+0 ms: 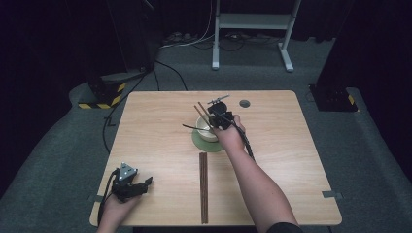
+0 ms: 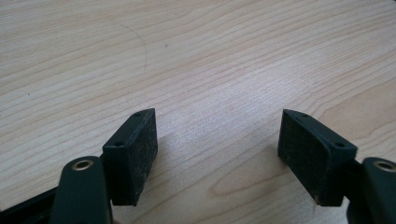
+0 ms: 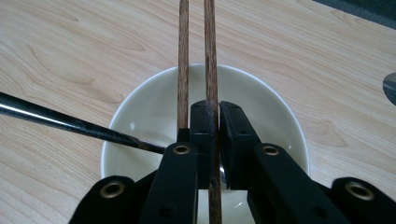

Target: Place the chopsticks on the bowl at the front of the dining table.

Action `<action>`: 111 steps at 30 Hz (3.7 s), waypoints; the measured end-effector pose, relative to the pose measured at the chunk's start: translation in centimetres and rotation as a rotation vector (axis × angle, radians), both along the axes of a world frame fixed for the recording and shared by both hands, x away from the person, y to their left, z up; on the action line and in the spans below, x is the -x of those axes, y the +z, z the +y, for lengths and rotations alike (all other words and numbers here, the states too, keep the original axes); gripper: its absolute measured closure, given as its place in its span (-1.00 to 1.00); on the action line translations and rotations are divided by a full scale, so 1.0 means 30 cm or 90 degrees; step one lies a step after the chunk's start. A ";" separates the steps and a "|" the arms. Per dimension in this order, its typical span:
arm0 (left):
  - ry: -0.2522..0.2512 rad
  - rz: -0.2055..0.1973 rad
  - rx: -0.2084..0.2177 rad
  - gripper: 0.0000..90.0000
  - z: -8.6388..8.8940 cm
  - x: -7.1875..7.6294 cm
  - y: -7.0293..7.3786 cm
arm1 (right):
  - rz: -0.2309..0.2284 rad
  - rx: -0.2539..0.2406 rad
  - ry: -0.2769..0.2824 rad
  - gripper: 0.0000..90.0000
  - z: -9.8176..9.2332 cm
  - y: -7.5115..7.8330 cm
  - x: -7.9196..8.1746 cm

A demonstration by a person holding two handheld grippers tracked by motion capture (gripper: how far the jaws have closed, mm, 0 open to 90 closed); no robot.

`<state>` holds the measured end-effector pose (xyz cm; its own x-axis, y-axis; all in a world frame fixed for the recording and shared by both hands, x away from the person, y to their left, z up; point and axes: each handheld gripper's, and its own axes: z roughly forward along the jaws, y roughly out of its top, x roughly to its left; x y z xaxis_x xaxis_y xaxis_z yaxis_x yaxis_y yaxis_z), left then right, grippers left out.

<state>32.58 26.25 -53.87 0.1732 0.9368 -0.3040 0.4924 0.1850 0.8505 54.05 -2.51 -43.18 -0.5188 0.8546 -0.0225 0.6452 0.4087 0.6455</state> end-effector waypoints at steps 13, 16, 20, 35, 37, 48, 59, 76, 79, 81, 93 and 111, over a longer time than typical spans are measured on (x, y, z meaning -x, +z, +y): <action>-0.002 0.002 -0.001 -0.36 0.001 0.000 0.000 | 0.006 0.009 0.003 0.86 0.017 -0.010 -0.002; -0.007 0.003 -0.009 -0.36 0.004 0.000 0.001 | 0.008 0.009 0.004 0.86 0.015 -0.011 -0.001; -0.005 0.001 -0.009 -0.36 0.002 0.000 0.000 | 0.009 0.008 0.002 0.86 0.014 -0.012 -0.001; -0.008 0.002 -0.010 -0.36 0.001 0.000 -0.001 | -0.009 -0.009 0.000 0.71 -0.015 -0.001 0.026; -0.015 0.005 -0.017 -0.35 0.004 0.001 0.001 | -0.017 -0.016 0.006 0.71 -0.035 0.006 0.047; -0.016 -0.002 -0.018 -0.29 -0.004 0.009 0.001 | -0.094 -0.025 0.043 0.66 -0.169 0.007 0.253; -0.056 0.020 -0.064 -0.04 -0.127 -0.029 0.067 | -0.152 -0.059 0.043 0.67 -0.298 -0.041 0.396; 0.000 -0.025 -0.017 0.30 -0.457 -0.258 0.159 | -0.159 -0.100 0.032 0.71 -0.359 -0.098 0.365; 0.007 -0.036 -0.016 0.36 -0.515 -0.291 0.159 | -0.153 -0.104 0.033 0.73 -0.367 -0.114 0.377; 0.010 -0.038 -0.016 0.41 -0.547 -0.308 0.158 | -0.153 -0.106 0.035 0.74 -0.374 -0.121 0.386; -0.019 -0.081 0.008 0.43 -0.690 -0.348 0.183 | -0.150 -0.110 0.048 0.75 -0.369 -0.152 0.403; -0.027 -0.069 0.001 0.42 -0.703 -0.360 0.182 | -0.142 -0.102 0.097 0.72 -0.317 -0.152 0.446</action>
